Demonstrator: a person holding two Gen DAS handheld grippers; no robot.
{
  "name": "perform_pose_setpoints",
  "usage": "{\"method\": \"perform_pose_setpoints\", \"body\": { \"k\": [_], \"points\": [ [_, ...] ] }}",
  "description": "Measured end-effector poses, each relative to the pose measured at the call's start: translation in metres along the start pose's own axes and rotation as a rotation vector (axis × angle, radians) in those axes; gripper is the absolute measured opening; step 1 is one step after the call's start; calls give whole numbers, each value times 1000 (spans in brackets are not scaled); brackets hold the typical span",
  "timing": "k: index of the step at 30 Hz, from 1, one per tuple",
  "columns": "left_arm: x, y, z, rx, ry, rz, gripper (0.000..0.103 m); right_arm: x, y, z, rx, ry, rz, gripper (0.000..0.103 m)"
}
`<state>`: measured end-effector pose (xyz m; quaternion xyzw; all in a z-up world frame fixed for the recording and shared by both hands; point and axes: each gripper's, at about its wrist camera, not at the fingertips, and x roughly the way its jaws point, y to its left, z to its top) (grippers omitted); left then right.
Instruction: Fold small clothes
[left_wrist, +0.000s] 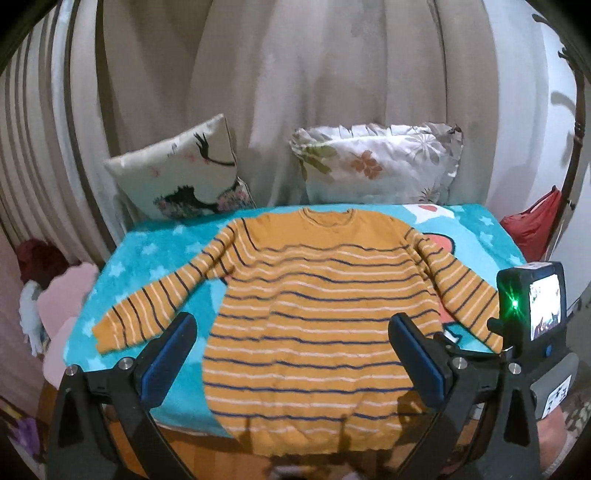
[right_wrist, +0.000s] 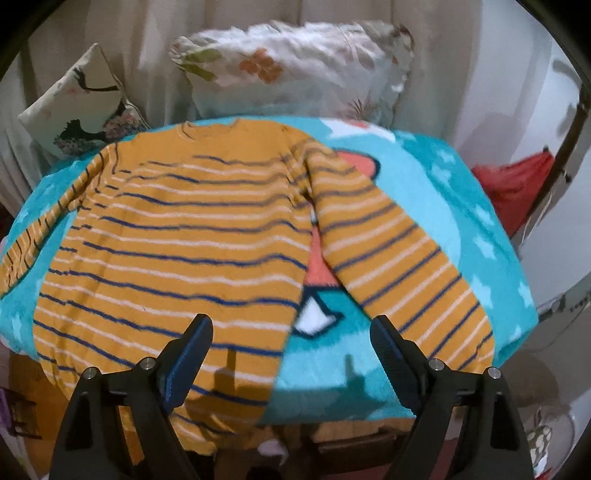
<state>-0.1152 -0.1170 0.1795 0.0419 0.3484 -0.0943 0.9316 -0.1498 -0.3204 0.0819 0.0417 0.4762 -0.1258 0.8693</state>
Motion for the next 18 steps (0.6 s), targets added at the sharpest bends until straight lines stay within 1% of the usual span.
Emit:
{"method": "perform_pose_setpoints", "body": {
  "k": [5, 10, 14, 16, 18],
  "points": [
    [5, 24, 4, 29, -6, 67, 103, -3, 48, 15, -49, -32, 31, 90],
    [7, 59, 9, 36, -18, 142, 103, 0, 106, 27, -111, -24, 74, 90],
    [15, 88, 9, 46, 13, 175, 103, 5, 149, 29, -149, -15, 96, 90],
    [20, 103, 6, 51, 27, 190, 103, 9, 170, 29, -167, -7, 93, 90],
    [23, 117, 4, 51, 36, 203, 103, 11, 184, 29, -173, -2, 99, 90]
  ]
}}
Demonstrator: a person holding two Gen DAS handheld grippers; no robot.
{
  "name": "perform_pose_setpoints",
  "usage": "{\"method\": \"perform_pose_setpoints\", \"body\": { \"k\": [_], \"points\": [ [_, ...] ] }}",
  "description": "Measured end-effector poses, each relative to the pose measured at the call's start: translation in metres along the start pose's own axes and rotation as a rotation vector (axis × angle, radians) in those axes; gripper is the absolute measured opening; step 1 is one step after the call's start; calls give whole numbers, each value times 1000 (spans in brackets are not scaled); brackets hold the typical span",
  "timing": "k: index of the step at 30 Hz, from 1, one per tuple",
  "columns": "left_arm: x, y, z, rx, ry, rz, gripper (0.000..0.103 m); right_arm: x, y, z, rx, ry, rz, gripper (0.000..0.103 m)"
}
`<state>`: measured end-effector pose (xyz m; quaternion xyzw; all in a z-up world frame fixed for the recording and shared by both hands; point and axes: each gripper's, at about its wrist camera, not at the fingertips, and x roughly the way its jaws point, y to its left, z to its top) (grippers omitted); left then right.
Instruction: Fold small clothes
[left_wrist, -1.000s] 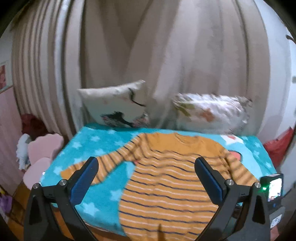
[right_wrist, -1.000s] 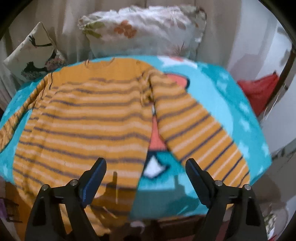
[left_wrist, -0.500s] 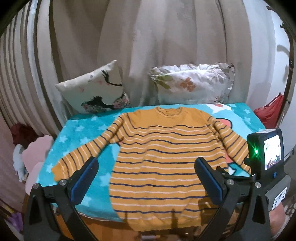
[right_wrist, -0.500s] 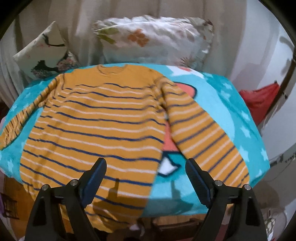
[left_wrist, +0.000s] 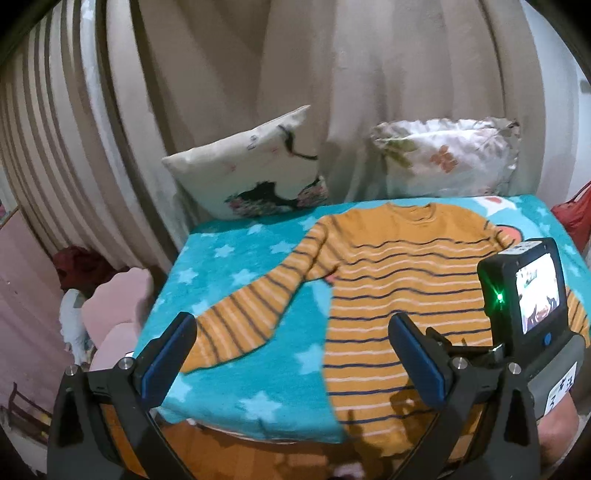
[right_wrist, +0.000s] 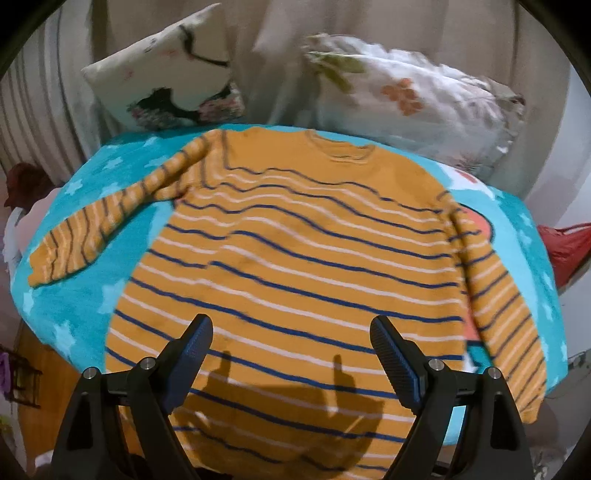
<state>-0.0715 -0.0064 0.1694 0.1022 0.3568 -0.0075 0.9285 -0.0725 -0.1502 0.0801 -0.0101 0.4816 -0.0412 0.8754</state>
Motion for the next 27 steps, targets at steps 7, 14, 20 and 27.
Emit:
{"method": "perform_pose_setpoints", "body": {
  "k": [7, 14, 20, 27],
  "points": [
    [18, 41, -8, -7, 23, 24, 103, 15, 49, 5, -21, 25, 15, 90],
    [39, 57, -10, -19, 69, -27, 103, 24, 59, -1, 1, 64, -18, 90],
    [46, 48, -14, 3, 89, -99, 103, 23, 39, -11, 60, 92, -73, 90],
    [47, 22, -13, 54, 101, -155, 103, 22, 10, -25, 134, 124, -103, 90]
  ]
}}
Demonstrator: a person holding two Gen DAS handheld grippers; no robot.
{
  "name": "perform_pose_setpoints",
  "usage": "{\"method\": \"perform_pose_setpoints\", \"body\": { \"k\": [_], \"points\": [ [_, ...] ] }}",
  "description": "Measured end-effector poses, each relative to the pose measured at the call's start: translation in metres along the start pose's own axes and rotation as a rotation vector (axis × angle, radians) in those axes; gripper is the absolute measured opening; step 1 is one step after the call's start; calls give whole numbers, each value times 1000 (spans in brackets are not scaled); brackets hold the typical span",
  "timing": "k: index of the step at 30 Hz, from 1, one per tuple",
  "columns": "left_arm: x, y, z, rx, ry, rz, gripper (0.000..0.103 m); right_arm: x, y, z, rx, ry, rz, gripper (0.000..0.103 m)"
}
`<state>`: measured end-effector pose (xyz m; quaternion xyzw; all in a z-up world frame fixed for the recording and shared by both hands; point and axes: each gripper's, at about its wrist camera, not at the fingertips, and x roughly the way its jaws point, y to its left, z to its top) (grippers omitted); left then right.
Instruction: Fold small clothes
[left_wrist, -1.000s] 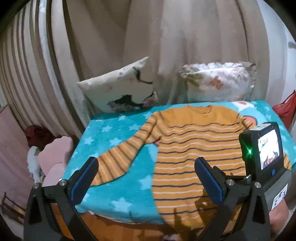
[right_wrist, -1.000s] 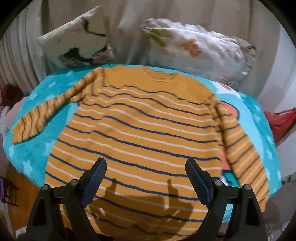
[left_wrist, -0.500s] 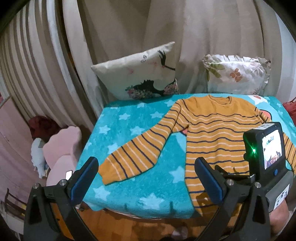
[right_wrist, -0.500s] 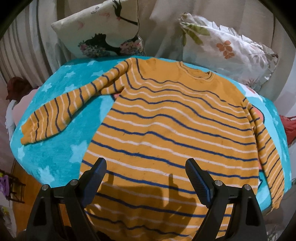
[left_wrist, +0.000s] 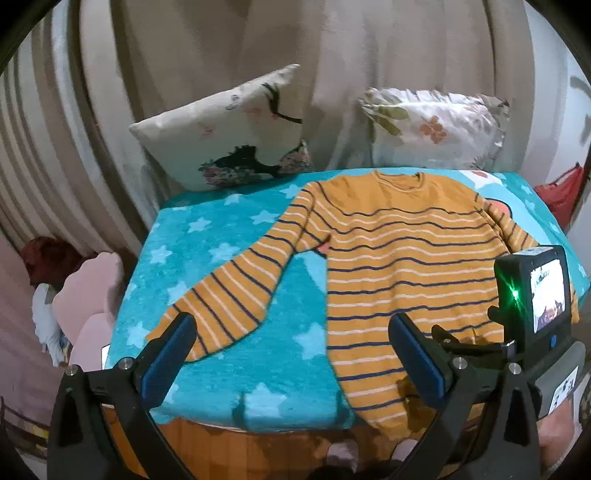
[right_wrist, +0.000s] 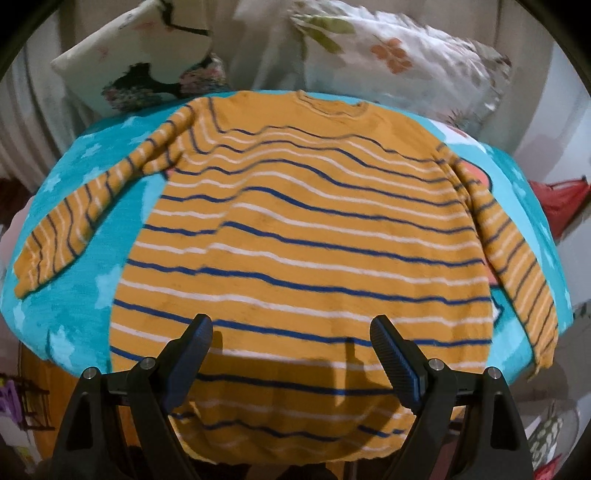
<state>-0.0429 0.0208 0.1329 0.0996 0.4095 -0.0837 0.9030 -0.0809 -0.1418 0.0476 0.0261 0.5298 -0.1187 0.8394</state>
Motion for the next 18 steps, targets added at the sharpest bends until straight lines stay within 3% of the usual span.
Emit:
{"method": "perform_pose_setpoints", "body": {
  "k": [6, 13, 18],
  "points": [
    [3, -13, -1, -8, 22, -8, 103, 15, -49, -6, 121, 49, 45, 90],
    [5, -37, 3, -20, 46, 9, 103, 24, -193, -34, 483, 60, 6, 90],
    [8, -68, 12, -3, 59, 13, 103, 19, -290, -65, 720, 13, 15, 90]
  ]
}}
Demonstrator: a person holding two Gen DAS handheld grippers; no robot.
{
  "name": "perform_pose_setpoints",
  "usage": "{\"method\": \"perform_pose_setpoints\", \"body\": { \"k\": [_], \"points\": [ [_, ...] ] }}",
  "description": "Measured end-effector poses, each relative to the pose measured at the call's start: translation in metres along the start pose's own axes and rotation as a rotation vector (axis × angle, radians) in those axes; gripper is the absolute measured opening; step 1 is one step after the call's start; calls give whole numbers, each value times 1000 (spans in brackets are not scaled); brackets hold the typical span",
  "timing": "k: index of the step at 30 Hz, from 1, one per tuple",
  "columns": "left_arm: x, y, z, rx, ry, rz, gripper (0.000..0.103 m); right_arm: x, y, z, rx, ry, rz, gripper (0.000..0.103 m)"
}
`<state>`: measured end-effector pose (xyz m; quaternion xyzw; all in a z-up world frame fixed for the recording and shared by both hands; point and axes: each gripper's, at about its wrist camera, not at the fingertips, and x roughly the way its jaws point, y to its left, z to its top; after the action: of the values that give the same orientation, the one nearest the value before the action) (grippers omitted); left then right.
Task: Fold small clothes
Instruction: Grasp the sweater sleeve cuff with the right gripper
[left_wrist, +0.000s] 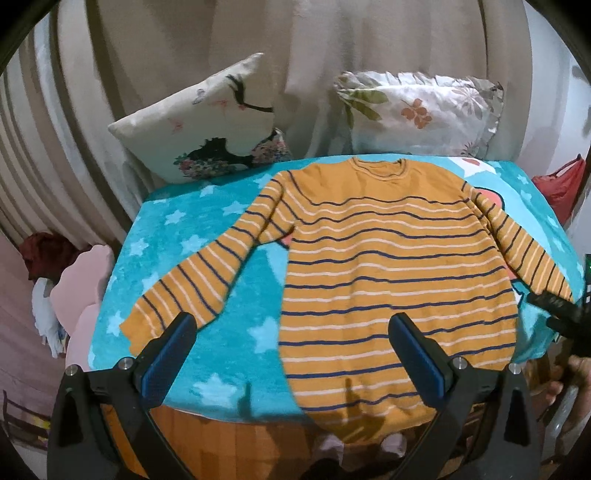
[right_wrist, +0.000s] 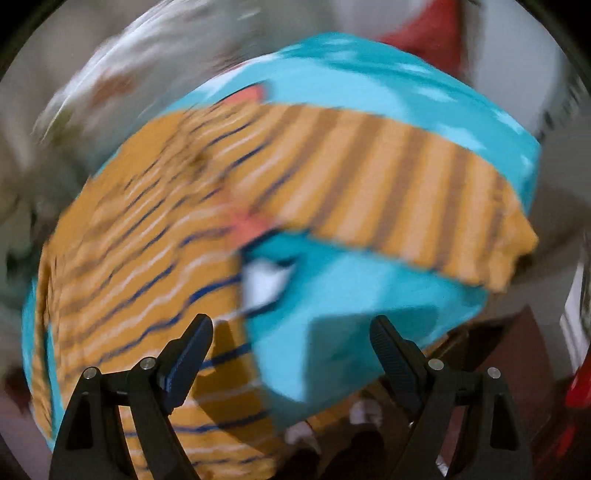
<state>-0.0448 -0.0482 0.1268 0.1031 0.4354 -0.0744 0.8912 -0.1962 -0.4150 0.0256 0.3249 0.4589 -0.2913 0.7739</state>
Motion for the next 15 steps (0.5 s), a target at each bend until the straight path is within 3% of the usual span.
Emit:
{"method": "perform_pose_setpoints", "body": {
  "k": [4, 10, 15],
  "points": [
    [0, -23, 6, 9, 1, 4, 103, 9, -65, 24, 210, 29, 101, 93],
    [0, -46, 11, -20, 7, 22, 103, 24, -133, 46, 417, 63, 140, 90],
    [-1, -64, 10, -44, 19, 36, 103, 25, -144, 61, 345, 102, 123, 76]
  ]
}}
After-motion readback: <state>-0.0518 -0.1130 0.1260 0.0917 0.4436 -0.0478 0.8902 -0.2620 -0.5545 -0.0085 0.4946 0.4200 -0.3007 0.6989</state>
